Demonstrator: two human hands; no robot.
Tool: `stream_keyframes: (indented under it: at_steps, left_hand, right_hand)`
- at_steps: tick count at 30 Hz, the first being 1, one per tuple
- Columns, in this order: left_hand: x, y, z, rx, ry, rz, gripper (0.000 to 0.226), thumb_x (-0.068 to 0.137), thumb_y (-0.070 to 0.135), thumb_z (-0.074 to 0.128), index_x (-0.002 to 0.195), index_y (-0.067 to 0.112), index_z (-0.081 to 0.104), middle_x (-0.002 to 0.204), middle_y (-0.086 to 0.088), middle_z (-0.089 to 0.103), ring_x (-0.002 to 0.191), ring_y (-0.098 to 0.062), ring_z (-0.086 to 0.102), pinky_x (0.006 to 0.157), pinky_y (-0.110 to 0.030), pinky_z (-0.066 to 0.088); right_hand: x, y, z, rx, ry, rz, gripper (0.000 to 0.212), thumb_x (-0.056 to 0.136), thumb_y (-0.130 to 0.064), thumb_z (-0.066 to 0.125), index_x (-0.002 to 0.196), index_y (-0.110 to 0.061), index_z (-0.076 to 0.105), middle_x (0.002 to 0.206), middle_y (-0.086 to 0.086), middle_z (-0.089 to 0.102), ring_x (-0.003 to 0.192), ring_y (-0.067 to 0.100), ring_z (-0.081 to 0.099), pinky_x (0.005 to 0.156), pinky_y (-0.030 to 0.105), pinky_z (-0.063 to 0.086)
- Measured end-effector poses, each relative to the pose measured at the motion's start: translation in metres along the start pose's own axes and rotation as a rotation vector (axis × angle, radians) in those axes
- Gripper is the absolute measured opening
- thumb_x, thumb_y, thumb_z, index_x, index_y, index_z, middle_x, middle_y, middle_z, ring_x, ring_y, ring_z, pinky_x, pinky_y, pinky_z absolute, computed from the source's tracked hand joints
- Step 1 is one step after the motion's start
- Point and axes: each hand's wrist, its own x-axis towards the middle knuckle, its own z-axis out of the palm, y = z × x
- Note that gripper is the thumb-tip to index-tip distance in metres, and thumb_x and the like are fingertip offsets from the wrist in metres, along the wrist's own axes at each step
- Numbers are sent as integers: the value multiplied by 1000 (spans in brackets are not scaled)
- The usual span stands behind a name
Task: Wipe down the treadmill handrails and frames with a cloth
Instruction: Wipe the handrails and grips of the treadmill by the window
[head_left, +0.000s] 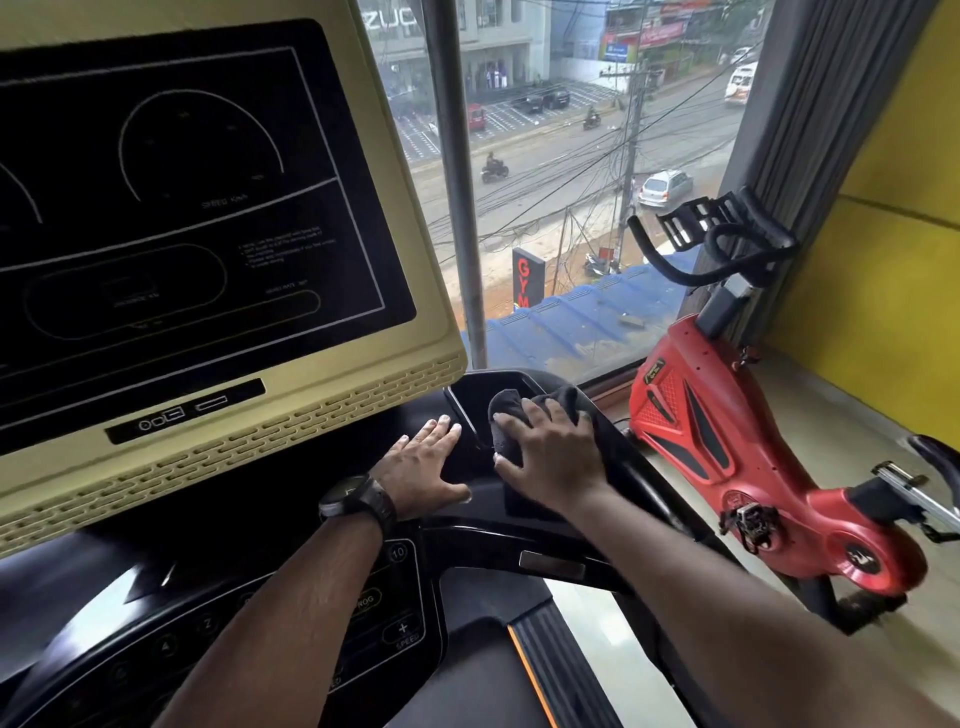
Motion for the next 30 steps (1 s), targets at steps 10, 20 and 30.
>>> stream_keyframes:
  at_steps: [10,20,30]
  left_hand:
    - [2,0,3,32,47,8,97,84,55,60,159,21,7,166,0,-1,152,-11,-2,124,-41,9]
    - [2,-1,5,40,50,13,98,83,56,58,159,22,7,166,1,-2,152,-10,-2,124,-41,8]
    - [2,0,5,39,46,6,97,85,55,57,159,23,4,166,3,-6,152,-8,-6,124,-39,4]
  right_hand:
    - [4,-11,0,-28,16,295,68,81,-64,58,143,-36,54,142,21,52,126,45,51,99,67,38]
    - [37,7,-12,66,-9,483,65,91,-56,55,150,-33,41,136,18,54,123,45,51,97,58,43]
    - [70,13,-18,173,-166,645,65,91,-61,50,146,-27,40,142,24,48,126,48,49,100,65,40]
